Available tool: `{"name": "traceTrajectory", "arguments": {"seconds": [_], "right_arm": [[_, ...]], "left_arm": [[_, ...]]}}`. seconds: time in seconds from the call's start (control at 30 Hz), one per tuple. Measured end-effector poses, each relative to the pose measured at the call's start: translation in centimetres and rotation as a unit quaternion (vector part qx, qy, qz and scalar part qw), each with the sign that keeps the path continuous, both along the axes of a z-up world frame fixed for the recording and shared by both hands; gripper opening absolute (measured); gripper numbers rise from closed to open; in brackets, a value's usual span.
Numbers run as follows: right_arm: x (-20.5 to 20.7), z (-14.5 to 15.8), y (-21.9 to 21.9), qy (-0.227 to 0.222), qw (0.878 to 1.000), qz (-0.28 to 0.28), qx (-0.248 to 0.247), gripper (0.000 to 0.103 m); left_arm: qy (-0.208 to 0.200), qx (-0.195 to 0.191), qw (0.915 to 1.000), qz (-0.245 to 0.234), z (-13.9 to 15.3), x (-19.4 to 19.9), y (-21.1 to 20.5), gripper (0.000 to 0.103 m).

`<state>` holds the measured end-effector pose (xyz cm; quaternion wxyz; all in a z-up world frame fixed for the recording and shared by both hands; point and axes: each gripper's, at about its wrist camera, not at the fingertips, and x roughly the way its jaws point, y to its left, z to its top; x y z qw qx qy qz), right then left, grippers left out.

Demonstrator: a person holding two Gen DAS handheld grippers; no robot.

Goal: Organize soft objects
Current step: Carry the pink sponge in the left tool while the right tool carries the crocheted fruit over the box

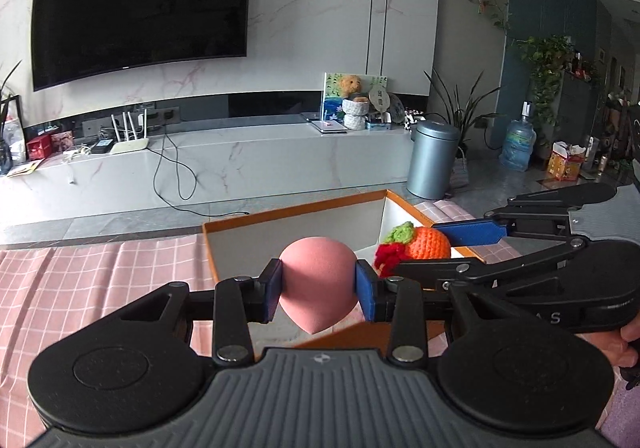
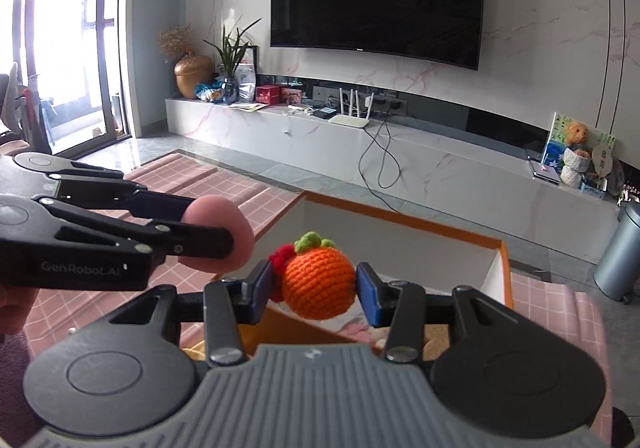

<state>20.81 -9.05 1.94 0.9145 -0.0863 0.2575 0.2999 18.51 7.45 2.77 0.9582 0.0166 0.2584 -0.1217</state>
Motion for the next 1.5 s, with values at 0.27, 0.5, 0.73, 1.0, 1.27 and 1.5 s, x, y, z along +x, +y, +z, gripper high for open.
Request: {"name": "traceTrajectory", "arguments": {"seconds": [0.27,0.5,0.73,1.0,1.27,1.5], "right_arm": [[5.6,-0.9,0.5,0.014,0.999,-0.018,-0.022,0.045],[11.7,-3.6,1.7,0.036,0.997,-0.026,-0.061,0.045],[16.5,-6.8,3.2,0.067,0.993,-0.028,-0.098,0.045],[20.1,-8.9,3.8,0.107,0.987,-0.034,-0.117,0.046],[20.3,-9.9,3.8,0.112,0.984,-0.041,-0.132,0.049],[19.3,-8.9,2.9,0.091,0.987,-0.042,-0.125,0.058]], "left_arm": [[0.017,0.033,0.9993,0.000,-1.7,4.8,-0.3,0.044],[0.050,0.077,0.9958,0.000,-4.5,8.5,-0.5,0.044],[0.069,0.107,0.9918,-0.006,-6.6,10.7,-0.6,0.044],[0.077,0.125,0.9889,-0.023,-7.8,12.0,-1.1,0.044],[0.095,0.145,0.9845,-0.027,-9.1,13.5,-1.6,0.044],[0.125,0.169,0.9773,-0.023,-9.7,14.6,-2.2,0.047]]}}
